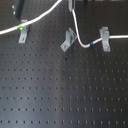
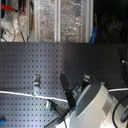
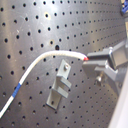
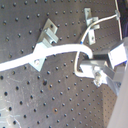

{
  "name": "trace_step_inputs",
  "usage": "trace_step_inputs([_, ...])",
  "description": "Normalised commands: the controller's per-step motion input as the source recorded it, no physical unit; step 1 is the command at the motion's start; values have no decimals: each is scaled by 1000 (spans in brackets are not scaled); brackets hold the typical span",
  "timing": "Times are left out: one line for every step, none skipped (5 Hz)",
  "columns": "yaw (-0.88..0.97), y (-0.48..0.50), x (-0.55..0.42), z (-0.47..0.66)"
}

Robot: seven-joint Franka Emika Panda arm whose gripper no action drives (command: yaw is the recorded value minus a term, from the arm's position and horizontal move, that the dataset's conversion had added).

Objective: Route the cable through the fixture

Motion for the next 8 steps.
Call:
trace_step_inputs([0,144,25,69])
trace_step_inputs([0,-61,17,24])
trace_step_inputs([0,-17,-37,241])
trace_step_inputs([0,-174,-158,331])
trace_step_inputs([0,-260,-266,281])
trace_step_inputs([-106,-346,-363,215])
trace_step_inputs([-6,-230,-411,33])
trace_step_inputs([0,-4,-7,9])
